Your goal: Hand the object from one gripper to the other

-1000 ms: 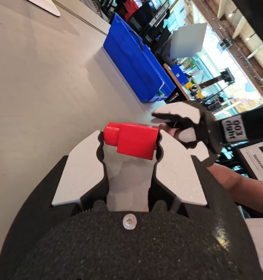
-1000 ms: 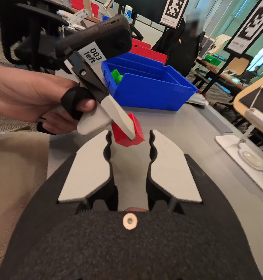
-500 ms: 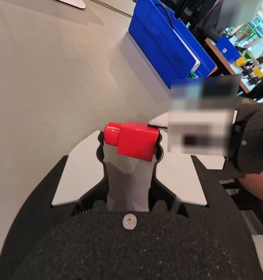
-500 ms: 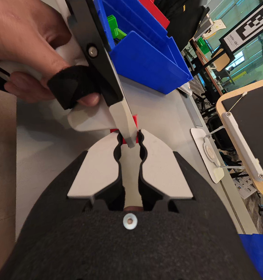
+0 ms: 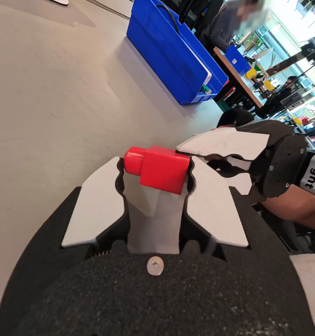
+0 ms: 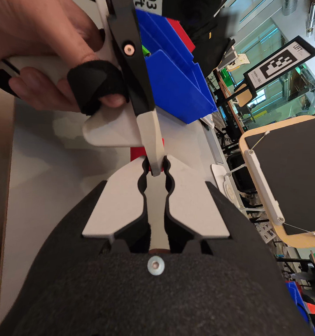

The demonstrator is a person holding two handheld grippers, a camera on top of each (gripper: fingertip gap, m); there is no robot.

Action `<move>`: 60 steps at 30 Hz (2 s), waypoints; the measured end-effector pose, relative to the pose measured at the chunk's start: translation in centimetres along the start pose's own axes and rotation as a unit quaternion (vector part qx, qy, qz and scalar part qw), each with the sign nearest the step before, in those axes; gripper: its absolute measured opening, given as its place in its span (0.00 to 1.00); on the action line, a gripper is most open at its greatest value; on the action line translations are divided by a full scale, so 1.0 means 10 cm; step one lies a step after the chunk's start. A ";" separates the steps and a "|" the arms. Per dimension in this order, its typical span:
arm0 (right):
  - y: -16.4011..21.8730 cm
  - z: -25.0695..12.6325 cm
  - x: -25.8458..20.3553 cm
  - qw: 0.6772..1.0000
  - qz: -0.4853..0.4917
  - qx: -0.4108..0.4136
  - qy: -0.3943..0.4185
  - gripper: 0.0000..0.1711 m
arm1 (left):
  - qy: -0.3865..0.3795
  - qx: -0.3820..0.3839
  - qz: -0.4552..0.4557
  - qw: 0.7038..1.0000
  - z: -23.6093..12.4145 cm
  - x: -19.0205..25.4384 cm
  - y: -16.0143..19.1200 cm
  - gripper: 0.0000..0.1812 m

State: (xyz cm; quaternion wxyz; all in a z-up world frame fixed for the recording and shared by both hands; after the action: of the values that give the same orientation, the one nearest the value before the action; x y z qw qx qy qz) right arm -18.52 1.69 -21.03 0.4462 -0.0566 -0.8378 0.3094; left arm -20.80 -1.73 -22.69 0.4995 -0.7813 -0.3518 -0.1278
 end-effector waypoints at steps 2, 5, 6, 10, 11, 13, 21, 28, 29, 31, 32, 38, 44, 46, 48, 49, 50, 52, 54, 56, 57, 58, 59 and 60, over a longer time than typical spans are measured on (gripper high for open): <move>0.03 0.01 -0.01 1.000 0.003 -0.006 -0.002 0.09 | -0.001 -0.006 0.002 1.000 0.01 0.00 0.01 0.37; 0.08 0.02 0.01 1.000 0.019 -0.003 -0.014 0.08 | 0.026 -0.007 0.010 1.000 -0.01 0.05 0.00 0.38; 0.09 0.01 0.02 0.999 0.028 0.001 -0.020 0.07 | 0.033 -0.006 0.011 0.999 -0.02 0.07 0.00 0.38; 0.21 0.00 0.14 0.999 0.050 -0.011 -0.019 0.03 | 0.097 0.017 -0.017 0.995 -0.07 0.13 -0.06 0.38; 0.21 -0.01 0.16 0.998 0.062 -0.003 -0.027 0.03 | 0.106 0.023 -0.025 0.994 -0.09 0.12 -0.07 0.34; 0.24 -0.04 0.25 0.996 0.085 -0.004 -0.025 0.03 | 0.123 0.037 -0.036 0.991 -0.12 0.11 -0.10 0.31; 0.43 -0.06 0.50 0.909 0.386 0.043 -0.152 0.03 | 0.058 0.082 0.035 0.994 -0.28 0.04 -0.23 0.33; 0.28 -0.05 0.24 0.740 0.531 0.095 -0.402 0.03 | -0.052 0.032 0.263 0.963 -0.13 0.33 -0.10 0.44; 0.28 -0.03 0.16 0.724 0.533 0.083 -0.430 0.03 | -0.040 0.032 0.278 0.959 -0.12 0.40 -0.08 0.45; 0.29 -0.02 0.09 0.698 0.542 0.085 -0.460 0.03 | -0.026 0.036 0.288 0.956 -0.13 0.47 -0.07 0.44; 0.26 -0.03 0.06 0.673 0.550 0.086 -0.487 0.03 | -0.019 0.037 0.297 0.954 -0.14 0.49 -0.07 0.44; 0.17 -0.12 -0.10 0.566 0.568 0.074 -0.593 0.03 | -0.038 0.010 0.392 0.919 -0.11 0.56 0.06 0.32; 0.17 -0.11 -0.10 0.546 0.576 0.085 -0.602 0.03 | -0.069 0.001 0.427 0.901 -0.09 0.57 0.08 0.20; 0.20 -0.10 -0.09 0.560 0.573 0.085 -0.591 0.08 | -0.079 0.005 0.429 0.900 -0.10 0.56 0.06 0.20; 0.28 -0.06 -0.04 0.584 0.577 0.079 -0.566 0.13 | -0.087 0.006 0.425 0.901 -0.12 0.53 0.04 0.20; 0.33 -0.05 -0.01 0.598 0.578 0.077 -0.549 0.14 | -0.093 0.006 0.422 0.902 -0.12 0.51 0.02 0.20; 0.38 -0.03 0.03 0.615 0.580 0.074 -0.529 0.15 | -0.094 0.005 0.420 0.903 -0.13 0.49 0.02 0.20; 0.48 0.02 0.15 0.652 0.586 0.071 -0.476 0.21 | -0.104 0.006 0.417 0.903 -0.14 0.46 0.00 0.20; 0.50 0.01 0.25 0.678 0.585 0.083 -0.437 0.24 | -0.111 0.003 0.419 0.901 -0.15 0.43 0.00 0.20; 0.43 -0.02 0.32 0.695 0.578 0.096 -0.416 0.28 | -0.128 0.003 0.423 0.897 -0.15 0.40 -0.02 0.20; 0.38 -0.03 0.32 0.704 0.570 0.096 -0.413 0.29 | -0.135 0.000 0.426 0.895 -0.14 0.39 -0.02 0.20; 0.32 -0.05 0.30 0.708 0.561 0.098 -0.417 0.31 | -0.141 -0.002 0.432 0.891 -0.14 0.39 -0.01 0.20; 0.25 -0.08 0.27 0.703 0.553 0.107 -0.433 0.35 | -0.148 0.000 0.442 0.885 -0.14 0.39 -0.01 0.20; 0.18 -0.12 0.24 0.686 0.550 0.121 -0.460 0.37 | -0.146 0.001 0.454 0.879 -0.14 0.41 0.00 0.20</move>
State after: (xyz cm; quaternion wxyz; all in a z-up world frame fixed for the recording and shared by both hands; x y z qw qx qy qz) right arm -19.35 4.52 -19.87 -0.2422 -0.3040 -0.7117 0.5852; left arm -17.64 -1.15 -19.75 0.4467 -0.8646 -0.0274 0.2285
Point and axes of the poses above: each gripper's, where its closed fingertips meet, z out along the fingers, y out of its underside, x = y × z across the jaws, the point moved 3 cm from there along -z, back along the fingers, and after that the axes turned 10 degrees about -x, right-handed, at the moved point
